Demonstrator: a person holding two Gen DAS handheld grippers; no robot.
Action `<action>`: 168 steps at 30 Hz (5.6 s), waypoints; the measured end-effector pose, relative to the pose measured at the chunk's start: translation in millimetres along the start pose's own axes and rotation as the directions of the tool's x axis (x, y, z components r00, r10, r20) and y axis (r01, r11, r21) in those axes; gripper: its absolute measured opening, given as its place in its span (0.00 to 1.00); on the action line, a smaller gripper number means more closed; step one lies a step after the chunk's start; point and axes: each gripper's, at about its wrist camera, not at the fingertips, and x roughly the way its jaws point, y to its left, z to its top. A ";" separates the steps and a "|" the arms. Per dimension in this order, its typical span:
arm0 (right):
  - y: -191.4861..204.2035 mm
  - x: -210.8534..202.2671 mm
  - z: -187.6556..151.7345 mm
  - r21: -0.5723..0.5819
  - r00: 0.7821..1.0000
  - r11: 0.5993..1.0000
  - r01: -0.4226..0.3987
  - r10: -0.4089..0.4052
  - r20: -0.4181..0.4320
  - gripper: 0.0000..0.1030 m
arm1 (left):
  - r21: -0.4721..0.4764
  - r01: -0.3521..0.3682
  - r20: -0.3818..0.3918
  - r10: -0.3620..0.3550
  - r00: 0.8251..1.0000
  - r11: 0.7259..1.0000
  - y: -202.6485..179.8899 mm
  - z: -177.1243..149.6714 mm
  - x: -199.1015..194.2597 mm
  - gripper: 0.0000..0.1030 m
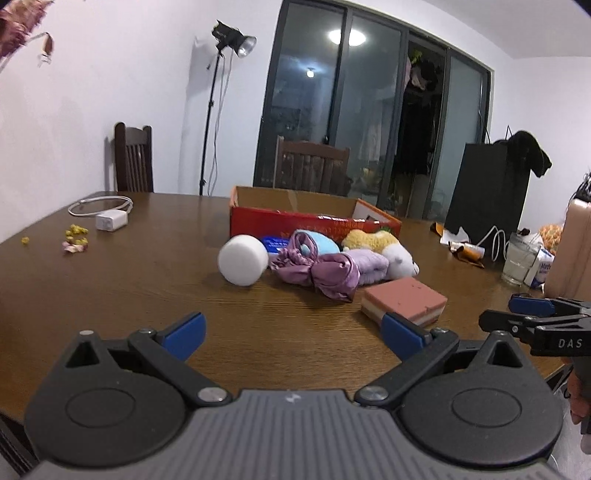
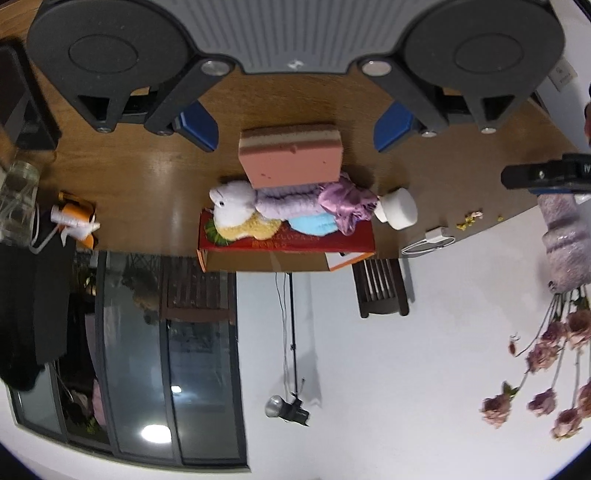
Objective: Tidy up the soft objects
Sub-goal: 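Withdraw both tools from the box back toward the table items, then grasp the yellow-and-white plush sheep with the left tool while the right tool grips it, then lift the plush sheep with both tools and carry it over the box, then lower the plush sheep into the box and open both tools, then withdraw both tools from the box back over the table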
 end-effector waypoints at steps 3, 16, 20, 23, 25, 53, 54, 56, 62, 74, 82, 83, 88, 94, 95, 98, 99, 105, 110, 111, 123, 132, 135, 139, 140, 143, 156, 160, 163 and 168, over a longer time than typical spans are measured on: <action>-13.1 17.9 2.3 0.037 1.000 0.999 0.013 -0.012 -0.017 0.84 | 0.016 0.033 -0.015 -0.033 0.999 0.999 -10.2 6.6 23.3 1.00; -59.9 133.3 59.3 0.018 0.996 0.998 0.055 -0.053 -0.077 0.68 | 0.121 0.204 -0.069 -0.197 0.978 0.971 -61.3 81.0 172.2 0.72; -72.7 180.1 74.7 0.011 0.993 0.999 0.038 -0.037 -0.114 0.58 | 0.114 0.233 -0.149 -0.215 0.965 0.966 -67.4 101.5 242.4 0.63; -83.2 207.5 79.9 0.032 0.989 0.999 0.032 -0.027 -0.146 0.57 | 0.074 0.238 -0.248 -0.214 0.945 0.968 -64.9 103.3 289.8 0.54; -90.0 221.1 78.5 0.056 0.985 0.998 0.011 -0.001 -0.170 0.57 | 0.023 0.270 -0.293 -0.252 0.923 0.963 -59.5 101.0 309.9 0.54; -59.2 65.9 85.5 0.161 0.985 0.972 -0.172 0.169 0.030 0.42 | 0.079 0.363 -0.072 -0.358 0.931 0.928 -67.2 95.0 121.9 0.42; -56.8 60.8 83.3 0.167 0.984 0.970 -0.179 0.177 0.024 0.42 | 0.079 0.360 -0.070 -0.355 0.932 0.929 -66.7 91.8 115.5 0.42; -51.5 50.6 79.5 0.168 0.982 0.968 -0.187 0.187 0.020 0.42 | 0.071 0.359 -0.064 -0.355 0.933 0.931 -63.7 90.5 107.2 0.41; -44.0 47.5 85.0 0.171 0.978 0.963 -0.207 0.205 0.028 0.42 | 0.065 0.356 -0.037 -0.355 0.934 0.932 -56.7 99.6 105.7 0.41; -104.5 183.9 170.9 0.262 0.976 0.942 -0.210 0.218 -0.002 0.41 | 0.020 0.349 -0.109 -0.345 0.932 0.937 -36.5 193.8 271.1 0.41; -137.7 325.5 220.5 0.249 0.981 0.962 -0.112 0.147 -0.127 0.40 | -0.035 0.299 -0.251 -0.298 0.921 0.954 -23.2 225.9 421.5 0.43; -142.7 341.2 222.8 0.260 0.978 0.960 -0.103 0.145 -0.148 0.40 | -0.048 0.296 -0.270 -0.298 0.916 0.954 -20.9 225.3 437.3 0.43; -152.3 402.1 218.9 0.202 0.968 0.979 -0.006 0.056 -0.244 0.40 | -0.074 0.254 -0.329 -0.264 0.907 0.964 -13.9 212.3 489.4 0.45; -137.4 430.9 204.4 0.046 0.951 0.994 0.103 -0.085 -0.298 0.43 | -0.126 0.215 -0.388 -0.248 0.888 0.968 -3.4 202.9 507.4 0.46; -133.0 430.3 205.3 0.026 0.950 0.994 0.110 -0.098 -0.296 0.46 | -0.136 0.218 -0.377 -0.254 0.891 0.966 0.0 205.0 505.8 0.47; -123.3 430.2 207.2 -0.052 0.947 0.986 0.160 -0.168 -0.273 0.51 | -0.116 0.199 -0.344 -0.227 0.911 0.973 4.7 209.8 491.3 0.51; -121.6 428.8 209.3 -0.058 0.947 0.985 0.161 -0.171 -0.270 0.52 | -0.095 0.189 -0.341 -0.211 0.916 0.977 4.5 212.8 486.6 0.51; -112.4 388.3 241.6 -0.078 0.965 0.985 0.154 -0.167 -0.204 0.52 | -0.042 0.163 -0.288 -0.168 0.943 0.986 4.4 243.6 436.1 0.51; -100.9 321.2 272.7 -0.099 0.978 0.983 0.153 -0.165 -0.129 0.57 | 0.014 0.136 -0.195 -0.130 0.972 0.991 12.4 274.4 351.9 0.61; -97.5 304.3 276.9 -0.104 0.980 0.983 0.152 -0.164 -0.114 0.59 | 0.029 0.133 -0.178 -0.126 0.976 0.991 13.8 276.9 334.1 0.64; -61.4 117.9 258.8 -0.148 0.994 0.983 0.110 -0.110 0.009 0.70 | 0.081 0.112 0.014 -0.114 0.993 0.990 23.0 238.7 117.7 0.87; -28.6 17.9 185.0 -0.136 0.995 0.991 0.021 -0.008 0.101 0.80 | 0.143 0.028 0.176 -0.054 0.983 0.989 6.4 148.5 0.8 0.99; -16.0 -14.2 162.0 -0.143 0.992 0.990 0.022 -0.004 0.124 0.82 | 0.136 0.004 0.198 -0.031 0.980 0.991 2.7 123.1 -29.2 1.00; -5.4 -62.4 132.0 -0.152 0.985 0.988 0.023 0.004 0.174 0.93 | 0.144 -0.015 0.266 -0.024 0.964 0.990 2.7 85.2 -75.9 1.00; -4.2 -76.3 122.6 -0.144 0.981 0.989 0.036 -0.007 0.193 0.93 | 0.137 -0.031 0.285 -0.009 0.958 0.990 3.5 75.2 -86.4 1.00; -1.7 -104.6 96.3 -0.107 0.974 0.992 0.071 -0.046 0.224 0.95 | 0.115 -0.074 0.312 0.035 0.950 0.991 6.3 52.8 -108.7 1.00; 15.4 -105.1 52.1 -0.070 0.983 0.996 0.055 -0.042 0.176 0.98 | 0.074 -0.088 0.252 0.067 0.965 0.993 23.8 37.1 -105.8 1.00; 13.2 -87.9 42.8 -0.051 0.988 0.998 0.044 -0.036 0.149 0.98 | 0.060 -0.076 0.200 0.063 0.978 0.995 27.6 26.9 -85.8 1.00; 9.3 -66.0 31.4 -0.020 0.993 0.999 0.036 -0.033 0.111 0.97 | 0.029 -0.068 0.125 0.064 0.990 0.997 32.4 18.6 -58.8 1.00; 4.8 -23.7 22.8 -0.003 0.999 1.000 0.026 -0.026 0.033 0.88 | 0.006 -0.070 0.022 0.070 0.997 0.998 40.2 17.7 -10.1 1.00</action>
